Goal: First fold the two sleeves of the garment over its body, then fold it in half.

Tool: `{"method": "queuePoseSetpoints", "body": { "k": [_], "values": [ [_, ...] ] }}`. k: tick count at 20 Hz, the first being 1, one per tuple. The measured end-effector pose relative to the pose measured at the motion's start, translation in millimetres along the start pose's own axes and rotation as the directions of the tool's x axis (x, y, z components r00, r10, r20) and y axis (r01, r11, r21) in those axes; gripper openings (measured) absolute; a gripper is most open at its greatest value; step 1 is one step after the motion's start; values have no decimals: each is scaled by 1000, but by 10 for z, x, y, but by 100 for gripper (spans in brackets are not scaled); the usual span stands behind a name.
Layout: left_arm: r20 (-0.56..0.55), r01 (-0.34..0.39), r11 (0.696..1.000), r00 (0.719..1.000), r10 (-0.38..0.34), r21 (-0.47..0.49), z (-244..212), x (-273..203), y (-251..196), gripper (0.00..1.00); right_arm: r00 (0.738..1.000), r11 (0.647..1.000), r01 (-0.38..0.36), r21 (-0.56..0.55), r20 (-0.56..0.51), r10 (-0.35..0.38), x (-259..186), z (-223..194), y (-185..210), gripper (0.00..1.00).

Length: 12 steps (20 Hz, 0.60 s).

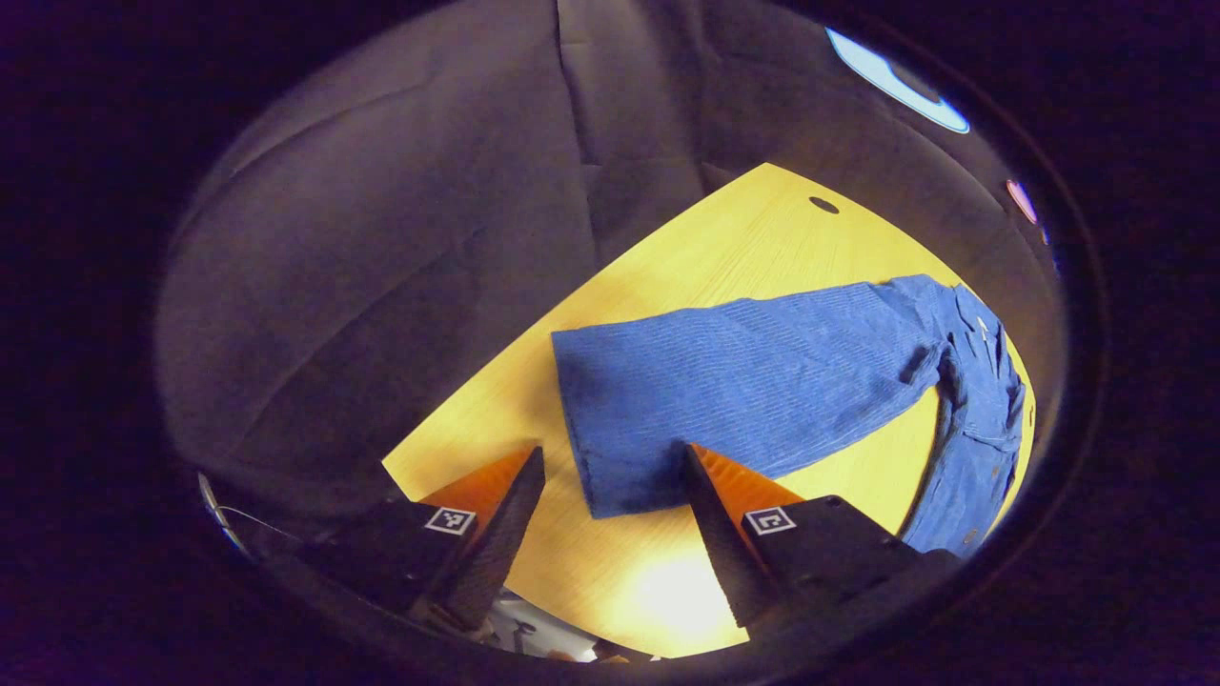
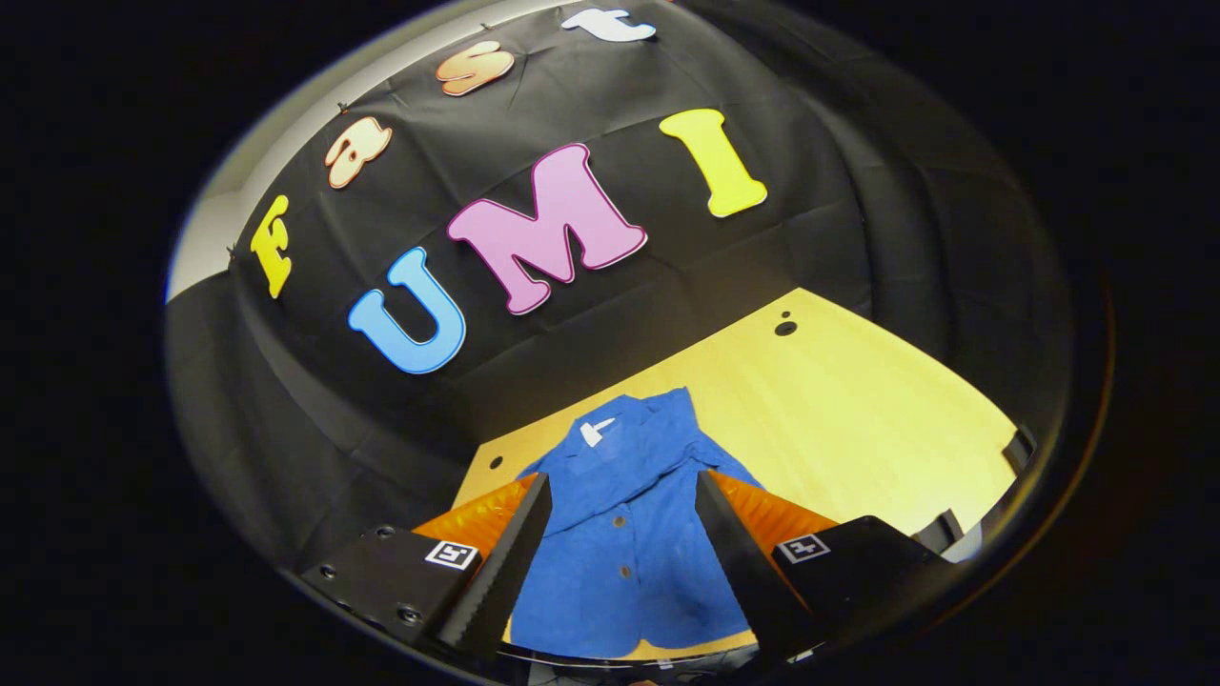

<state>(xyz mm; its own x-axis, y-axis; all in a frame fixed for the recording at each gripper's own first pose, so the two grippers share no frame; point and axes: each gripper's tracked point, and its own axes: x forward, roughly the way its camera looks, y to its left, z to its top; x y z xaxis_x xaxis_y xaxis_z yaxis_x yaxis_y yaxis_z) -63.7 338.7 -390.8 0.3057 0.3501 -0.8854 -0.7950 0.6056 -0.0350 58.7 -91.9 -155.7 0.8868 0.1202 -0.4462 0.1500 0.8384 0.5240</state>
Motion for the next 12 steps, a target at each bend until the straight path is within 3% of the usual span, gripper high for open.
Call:
{"method": "queuePoseSetpoints", "body": {
  "k": [3,6,7,9,11,12],
  "values": [
    [-7,15,998,1000,-14,54,89,5,-43,83,1000,1000,27,-9,15,-27,-117,2,-92,98],
    [-32,25,999,999,-24,46,156,40,-108,61,999,999,43,-30,28,-42,-189,28,-150,98],
    [-31,28,999,999,-26,38,177,52,-95,61,999,998,45,-40,31,-44,-199,34,-173,98],
    [-16,58,998,998,-58,-4,223,97,-144,28,997,996,66,-63,33,-64,-176,24,-272,98],
    [4,101,994,995,-101,-33,213,50,-133,26,997,997,61,-51,40,-59,-149,72,-280,97],
    [9,130,991,991,-130,-39,226,58,-145,4,997,997,60,-46,44,-58,-130,91,-287,97]
  ]
}}
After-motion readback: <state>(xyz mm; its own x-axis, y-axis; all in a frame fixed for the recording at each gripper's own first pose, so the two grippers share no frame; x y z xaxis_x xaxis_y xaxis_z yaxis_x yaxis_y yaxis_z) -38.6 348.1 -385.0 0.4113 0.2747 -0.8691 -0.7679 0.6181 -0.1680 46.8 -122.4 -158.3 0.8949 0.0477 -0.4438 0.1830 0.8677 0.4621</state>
